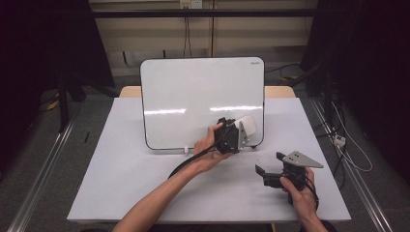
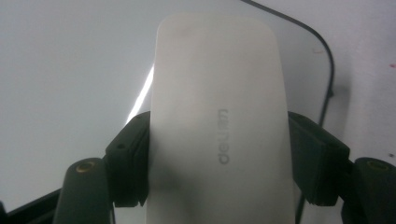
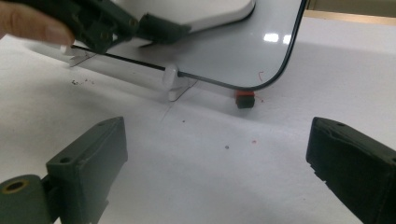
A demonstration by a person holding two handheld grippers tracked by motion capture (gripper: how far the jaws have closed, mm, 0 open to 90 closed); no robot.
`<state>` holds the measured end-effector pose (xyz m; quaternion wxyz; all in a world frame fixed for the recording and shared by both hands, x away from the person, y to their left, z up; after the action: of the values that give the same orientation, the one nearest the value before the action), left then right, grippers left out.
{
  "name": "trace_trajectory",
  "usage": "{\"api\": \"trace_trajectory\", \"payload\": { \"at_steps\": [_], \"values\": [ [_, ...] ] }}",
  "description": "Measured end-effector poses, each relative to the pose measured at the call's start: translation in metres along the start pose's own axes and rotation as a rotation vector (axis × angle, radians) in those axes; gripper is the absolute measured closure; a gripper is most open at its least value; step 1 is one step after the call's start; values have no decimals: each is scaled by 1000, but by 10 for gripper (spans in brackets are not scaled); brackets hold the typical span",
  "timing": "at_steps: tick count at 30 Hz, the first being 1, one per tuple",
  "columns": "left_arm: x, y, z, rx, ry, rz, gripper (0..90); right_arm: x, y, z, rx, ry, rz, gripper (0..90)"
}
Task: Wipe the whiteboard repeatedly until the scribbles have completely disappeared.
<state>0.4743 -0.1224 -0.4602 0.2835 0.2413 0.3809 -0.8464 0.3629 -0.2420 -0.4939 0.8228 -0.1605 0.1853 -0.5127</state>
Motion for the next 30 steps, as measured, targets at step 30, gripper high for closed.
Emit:
{"api": "trace_trajectory", "payload": {
  "at_steps": [30],
  "values": [
    [-15, 10, 22, -24, 63, 40, 308, -1, 1, 0, 0, 1, 3, 55]
  ]
}}
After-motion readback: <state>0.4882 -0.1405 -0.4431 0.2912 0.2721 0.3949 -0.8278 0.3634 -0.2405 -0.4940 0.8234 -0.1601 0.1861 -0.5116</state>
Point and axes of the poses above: each handheld gripper's, and its own axes: y roughly forward along the jaws, z roughly out of its top, x roughly to its right, the point moved 9 cm from there along y, roughly forward along the jaws, and after that the axes turned 3 degrees about y, right-handed, at the moved point
